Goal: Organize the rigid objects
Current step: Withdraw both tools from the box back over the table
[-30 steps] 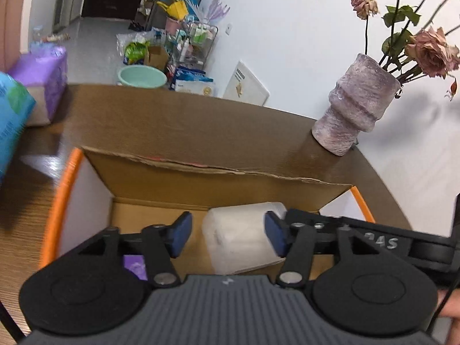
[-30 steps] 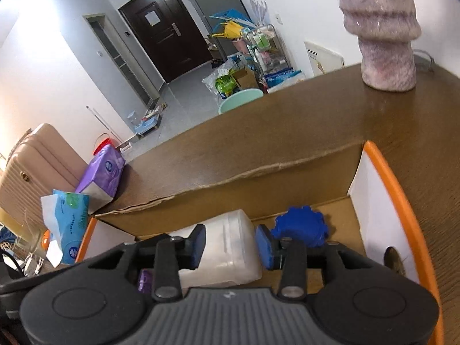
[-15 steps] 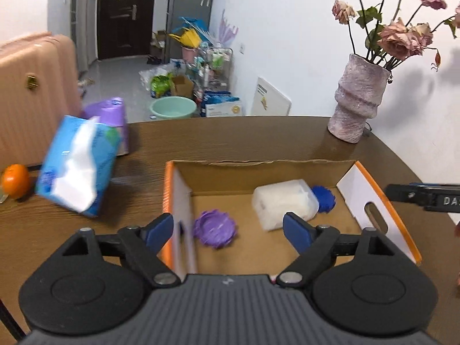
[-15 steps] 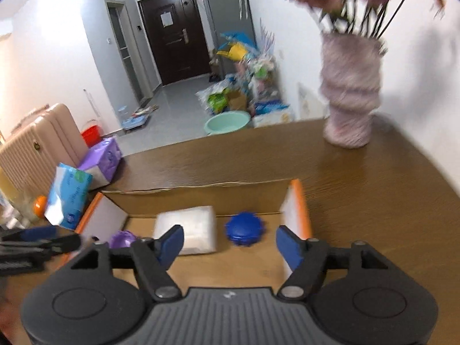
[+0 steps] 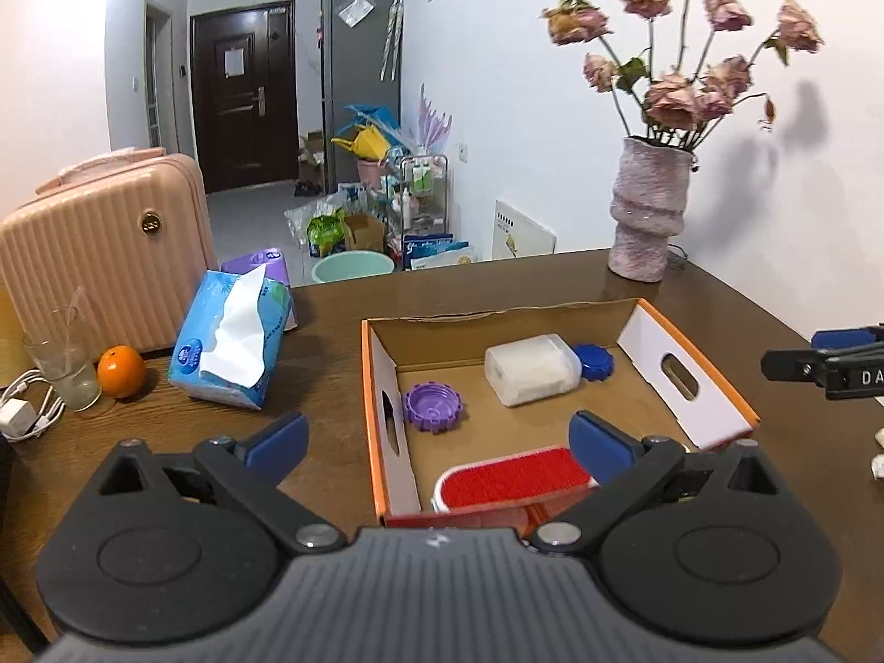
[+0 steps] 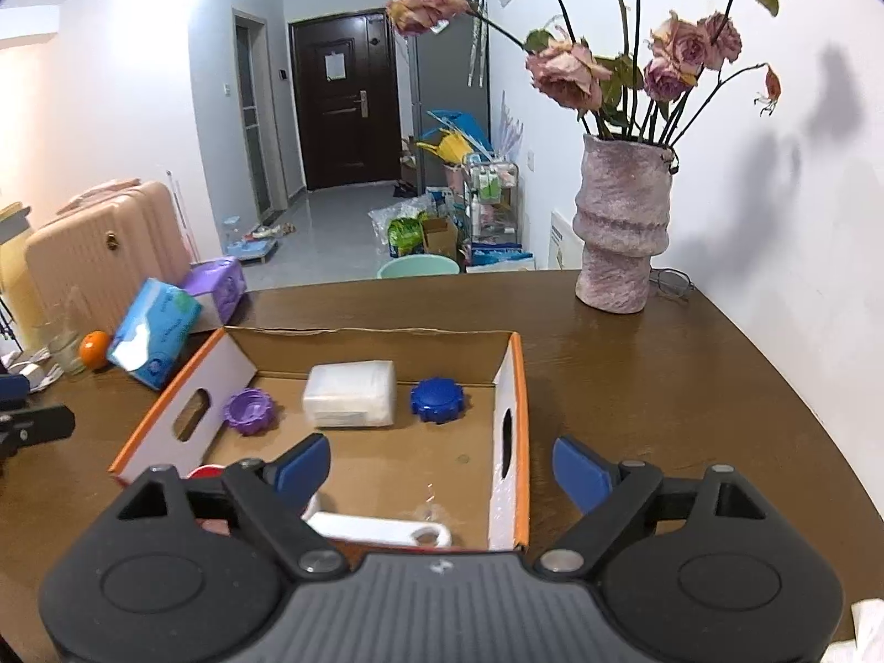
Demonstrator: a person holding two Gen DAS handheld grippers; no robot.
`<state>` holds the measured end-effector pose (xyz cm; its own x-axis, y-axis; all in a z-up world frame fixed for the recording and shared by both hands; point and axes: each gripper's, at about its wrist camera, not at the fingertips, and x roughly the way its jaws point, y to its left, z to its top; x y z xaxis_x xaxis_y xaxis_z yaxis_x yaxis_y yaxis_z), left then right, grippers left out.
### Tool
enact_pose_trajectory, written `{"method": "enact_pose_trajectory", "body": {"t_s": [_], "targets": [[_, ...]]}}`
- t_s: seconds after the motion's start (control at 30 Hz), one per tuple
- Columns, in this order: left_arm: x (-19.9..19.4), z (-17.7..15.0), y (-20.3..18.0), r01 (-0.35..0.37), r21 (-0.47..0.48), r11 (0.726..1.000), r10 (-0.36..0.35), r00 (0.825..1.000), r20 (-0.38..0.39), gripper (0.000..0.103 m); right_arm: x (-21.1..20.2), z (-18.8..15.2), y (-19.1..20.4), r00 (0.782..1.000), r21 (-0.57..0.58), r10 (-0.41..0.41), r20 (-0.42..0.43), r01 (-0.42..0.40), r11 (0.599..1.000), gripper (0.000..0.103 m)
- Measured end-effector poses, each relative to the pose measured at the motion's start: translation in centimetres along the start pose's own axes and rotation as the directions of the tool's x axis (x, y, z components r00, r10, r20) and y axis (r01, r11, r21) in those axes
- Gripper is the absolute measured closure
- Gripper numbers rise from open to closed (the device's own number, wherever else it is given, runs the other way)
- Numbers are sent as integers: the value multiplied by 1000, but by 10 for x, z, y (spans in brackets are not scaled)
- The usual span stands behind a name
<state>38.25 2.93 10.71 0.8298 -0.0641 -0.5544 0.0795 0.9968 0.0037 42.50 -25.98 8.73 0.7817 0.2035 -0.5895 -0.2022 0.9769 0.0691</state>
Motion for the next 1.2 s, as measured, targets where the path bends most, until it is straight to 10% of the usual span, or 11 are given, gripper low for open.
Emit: {"method": "enact_pose_trajectory", "body": {"t_s": [0.63, 0.93, 1.2], "targets": [[-77, -90, -14, 50, -27, 998, -49, 998, 44, 0, -87, -99, 25, 990, -33, 3, 138, 2, 999, 12], [-138, -150, -32, 111, 5, 994, -109, 972, 208, 0, -134, -166, 37, 972, 40, -7, 234, -2, 999, 5], [-155, -194, -59, -2, 6, 1000, 1, 990, 143, 0, -171, -223, 50, 959, 56, -38, 280, 23, 998, 3]]}}
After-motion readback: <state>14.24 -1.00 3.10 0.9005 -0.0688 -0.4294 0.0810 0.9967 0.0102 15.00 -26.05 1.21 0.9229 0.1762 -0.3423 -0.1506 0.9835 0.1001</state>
